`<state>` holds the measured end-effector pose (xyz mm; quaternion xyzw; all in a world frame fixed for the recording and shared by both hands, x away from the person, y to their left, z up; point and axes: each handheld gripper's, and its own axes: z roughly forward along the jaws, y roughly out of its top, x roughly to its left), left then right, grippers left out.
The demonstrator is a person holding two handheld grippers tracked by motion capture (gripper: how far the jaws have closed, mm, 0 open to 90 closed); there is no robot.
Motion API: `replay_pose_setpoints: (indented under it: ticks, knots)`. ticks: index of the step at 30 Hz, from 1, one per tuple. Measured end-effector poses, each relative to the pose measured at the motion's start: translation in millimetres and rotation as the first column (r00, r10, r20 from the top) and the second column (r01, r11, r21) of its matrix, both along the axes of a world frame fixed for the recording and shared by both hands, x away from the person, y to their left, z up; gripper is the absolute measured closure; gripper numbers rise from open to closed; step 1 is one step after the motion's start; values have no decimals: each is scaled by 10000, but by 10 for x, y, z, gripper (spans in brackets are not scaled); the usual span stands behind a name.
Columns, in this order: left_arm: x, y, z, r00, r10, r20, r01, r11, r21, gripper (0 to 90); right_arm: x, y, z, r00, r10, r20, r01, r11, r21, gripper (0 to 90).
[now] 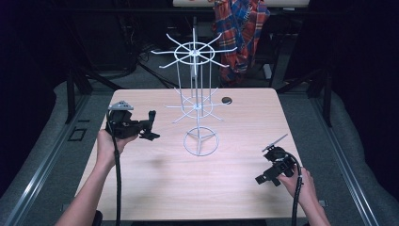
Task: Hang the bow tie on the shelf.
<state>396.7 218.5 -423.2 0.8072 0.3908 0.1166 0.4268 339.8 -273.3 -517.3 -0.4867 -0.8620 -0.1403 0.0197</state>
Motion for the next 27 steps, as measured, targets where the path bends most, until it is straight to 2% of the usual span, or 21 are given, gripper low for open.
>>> replay_pose_setpoints:
  ticks: [18, 19, 20, 21, 22, 27]
  knots:
    - [97, -64, 123, 9991, -97, 410, 107, 9996, -252, 883, 3, 5, -5, 10000, -38, -36, 38, 10000, 37, 115]
    - [106, -69, 132, 9989, -121, 445, 132, 9996, -259, 883, 1, 5, -5, 10000, -65, -13, 65, 10000, 27, 115]
    - [110, -76, 140, 9989, -116, 461, 130, 9995, -293, 883, -12, 13, -23, 9995, -293, 126, 290, 9993, 227, 115]
    - [116, -78, 151, 9987, -154, 484, 167, 9995, -263, 883, -11, 12, -23, 9995, -289, 124, 286, 9994, 214, 115]
    - [119, -84, 156, 9985, -150, 531, 166, 9994, -297, 883, 7, -5, -1, 10000, 36, -52, -36, 10000, -58, 115]
    - [146, -128, 190, 9977, -263, 623, 284, 9990, -343, 883, 9, -8, -4, 10000, 66, 9, -66, 10000, -58, 115]
